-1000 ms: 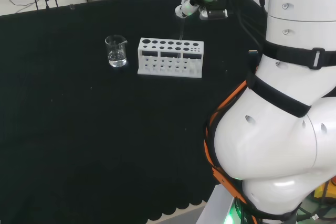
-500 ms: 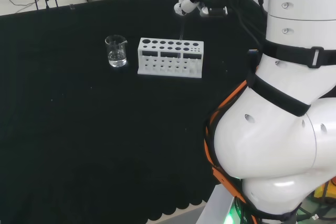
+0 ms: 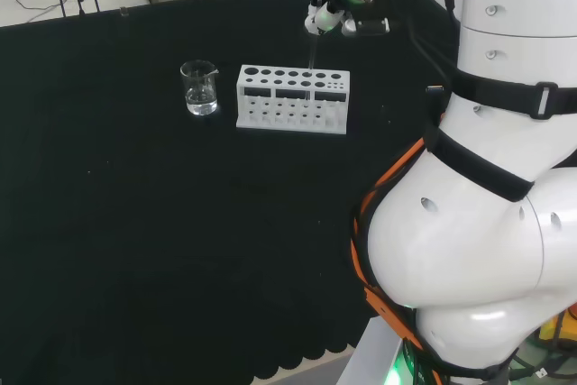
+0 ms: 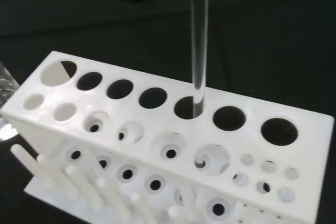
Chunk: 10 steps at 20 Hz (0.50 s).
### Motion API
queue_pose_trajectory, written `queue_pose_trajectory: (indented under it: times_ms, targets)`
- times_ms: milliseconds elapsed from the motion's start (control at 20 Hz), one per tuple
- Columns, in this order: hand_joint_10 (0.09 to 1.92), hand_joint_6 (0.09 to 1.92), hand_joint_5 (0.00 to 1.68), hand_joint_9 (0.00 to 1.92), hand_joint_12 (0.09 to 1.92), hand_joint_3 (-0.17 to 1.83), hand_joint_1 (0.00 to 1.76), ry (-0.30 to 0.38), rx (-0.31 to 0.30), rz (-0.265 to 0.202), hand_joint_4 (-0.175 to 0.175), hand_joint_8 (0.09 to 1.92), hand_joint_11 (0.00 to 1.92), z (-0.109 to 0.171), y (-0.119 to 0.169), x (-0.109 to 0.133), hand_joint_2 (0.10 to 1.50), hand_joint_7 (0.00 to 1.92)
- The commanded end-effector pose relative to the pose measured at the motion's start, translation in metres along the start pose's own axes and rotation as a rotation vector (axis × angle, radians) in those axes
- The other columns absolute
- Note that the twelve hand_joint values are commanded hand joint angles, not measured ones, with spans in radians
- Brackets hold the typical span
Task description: Take the glass rod from the white test tube rack.
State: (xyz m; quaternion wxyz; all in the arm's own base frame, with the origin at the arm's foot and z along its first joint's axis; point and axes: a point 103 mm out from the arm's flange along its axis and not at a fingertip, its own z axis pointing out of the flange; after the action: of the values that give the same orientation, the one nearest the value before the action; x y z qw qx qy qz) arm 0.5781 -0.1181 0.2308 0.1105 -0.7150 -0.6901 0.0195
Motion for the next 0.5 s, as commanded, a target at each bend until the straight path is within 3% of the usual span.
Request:
queue_pose_trajectory:
  times_ms: [50,100,250,350,500]
  targets:
    - [1.03,0.99,0.98,1.69,1.11,0.3,1.25,0.104,-0.043,-0.07,-0.175,1.03,1.16,-0.01,0.001,0.008,0.95,1.05]
    - [1.03,1.0,0.99,1.69,1.07,0.35,1.26,0.128,0.021,-0.059,-0.175,1.03,1.18,-0.01,0.003,0.009,0.93,1.05]
    - [1.01,1.05,1.02,1.69,0.93,0.62,1.28,0.117,-0.065,-0.008,-0.175,1.08,1.21,-0.013,0.001,0.016,0.78,1.07]
    - [1.0,0.94,0.98,1.69,0.88,0.58,1.28,0.106,-0.1,0.004,-0.175,1.19,1.2,-0.024,-0.002,0.021,0.82,1.07]
    - [0.96,0.74,1.03,1.67,0.83,0.51,1.29,0.071,-0.128,0.011,-0.175,1.18,1.2,-0.044,-0.011,0.033,0.83,1.12]
